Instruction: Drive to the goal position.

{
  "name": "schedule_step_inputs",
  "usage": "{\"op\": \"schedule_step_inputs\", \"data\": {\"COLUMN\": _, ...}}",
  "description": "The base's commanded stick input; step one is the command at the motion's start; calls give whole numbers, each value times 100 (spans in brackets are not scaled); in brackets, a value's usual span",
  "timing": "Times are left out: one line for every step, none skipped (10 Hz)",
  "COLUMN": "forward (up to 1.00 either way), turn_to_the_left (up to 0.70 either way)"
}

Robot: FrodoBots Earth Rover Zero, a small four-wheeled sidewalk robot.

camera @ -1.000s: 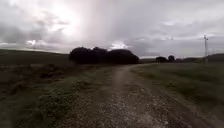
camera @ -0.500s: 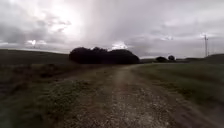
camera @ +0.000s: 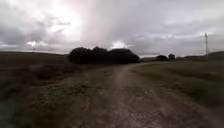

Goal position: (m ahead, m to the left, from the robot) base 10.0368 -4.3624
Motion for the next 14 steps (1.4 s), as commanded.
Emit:
{"op": "schedule_step_inputs", "data": {"forward": 70, "turn_to_the_left": -23}}
{"op": "schedule_step_inputs", "data": {"forward": 70, "turn_to_the_left": -35}}
{"op": "schedule_step_inputs", "data": {"forward": 70, "turn_to_the_left": -35}}
{"op": "schedule_step_inputs", "data": {"forward": 70, "turn_to_the_left": -35}}
{"op": "schedule_step_inputs", "data": {"forward": 70, "turn_to_the_left": -35}}
{"op": "schedule_step_inputs", "data": {"forward": 70, "turn_to_the_left": -35}}
{"op": "schedule_step_inputs", "data": {"forward": 70, "turn_to_the_left": -33}}
{"op": "schedule_step_inputs", "data": {"forward": 70, "turn_to_the_left": -17}}
{"op": "schedule_step_inputs", "data": {"forward": 70, "turn_to_the_left": 0}}
{"op": "schedule_step_inputs", "data": {"forward": 70, "turn_to_the_left": 0}}
{"op": "schedule_step_inputs", "data": {"forward": 70, "turn_to_the_left": 0}}
{"op": "schedule_step_inputs", "data": {"forward": 70, "turn_to_the_left": 0}}
{"op": "schedule_step_inputs", "data": {"forward": 70, "turn_to_the_left": 0}}
{"op": "schedule_step_inputs", "data": {"forward": 70, "turn_to_the_left": 0}}
